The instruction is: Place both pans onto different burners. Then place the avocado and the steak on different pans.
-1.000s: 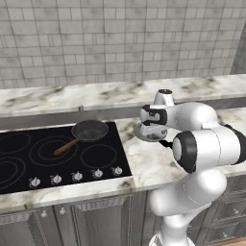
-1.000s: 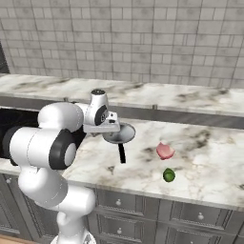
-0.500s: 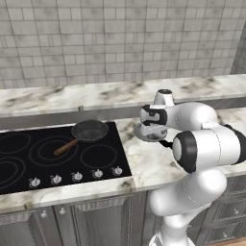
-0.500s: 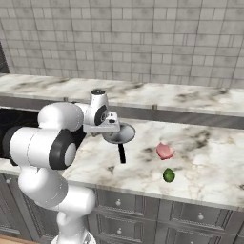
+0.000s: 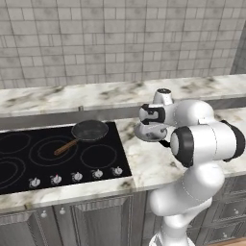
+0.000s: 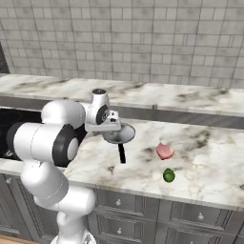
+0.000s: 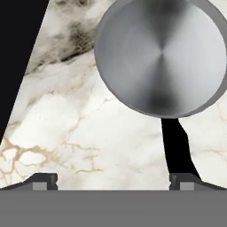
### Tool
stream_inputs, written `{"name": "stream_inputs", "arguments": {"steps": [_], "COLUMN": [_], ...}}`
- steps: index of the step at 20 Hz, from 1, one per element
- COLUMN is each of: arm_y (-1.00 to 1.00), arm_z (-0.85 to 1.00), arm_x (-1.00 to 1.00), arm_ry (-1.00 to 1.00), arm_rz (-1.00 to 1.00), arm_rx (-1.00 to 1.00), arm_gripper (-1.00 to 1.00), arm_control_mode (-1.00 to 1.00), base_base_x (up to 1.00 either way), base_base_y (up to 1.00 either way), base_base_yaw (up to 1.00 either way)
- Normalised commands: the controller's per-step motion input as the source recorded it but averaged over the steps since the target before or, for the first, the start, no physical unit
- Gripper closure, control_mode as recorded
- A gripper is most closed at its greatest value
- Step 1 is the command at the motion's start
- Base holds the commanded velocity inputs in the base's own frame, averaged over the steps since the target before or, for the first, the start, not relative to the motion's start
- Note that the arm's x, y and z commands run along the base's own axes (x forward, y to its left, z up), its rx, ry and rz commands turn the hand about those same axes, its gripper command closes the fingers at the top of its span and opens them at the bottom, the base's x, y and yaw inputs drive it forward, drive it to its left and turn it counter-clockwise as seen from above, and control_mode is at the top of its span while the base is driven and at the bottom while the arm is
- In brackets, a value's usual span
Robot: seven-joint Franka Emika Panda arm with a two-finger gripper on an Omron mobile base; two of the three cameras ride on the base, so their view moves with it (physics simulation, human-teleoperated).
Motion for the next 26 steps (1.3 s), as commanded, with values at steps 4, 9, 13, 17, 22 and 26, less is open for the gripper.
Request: {"name": "stream_inputs", "arguments": {"steps": [4,9,13,17,22,26], "arm_y": [-0.23,-0.36,-0.38,-0.21,-0.04,-0.04], "arm_z": [0.0,-0.08,-0.26,-0.36,-0.32,-0.19], "arm_x": [0.14,0.0,0.0,0.0,0.04,0.0], "arm_ry": [0.0,0.0,0.01,0.03,0.06,0.02], "arm_rz": [0.0,0.0,0.04,0.08,0.07,0.09], "arm_rx": [0.0,0.0,0.0,0.0,0.0,0.0], "arm_gripper": [-1.0,-1.0,-1.0,-1.0,-1.0,-1.0], "arm_control_mode": [-1.0,-1.0,-1.0,-1.0,-1.0,-1.0], "base_base_x": [0.0,0.0,0.0,0.0,0.0,0.0], "base_base_y": [0.0,0.0,0.0,0.0,0.0,0.0], "base_base_yaw": [0.0,0.0,0.0,0.0,0.0,0.0]}}
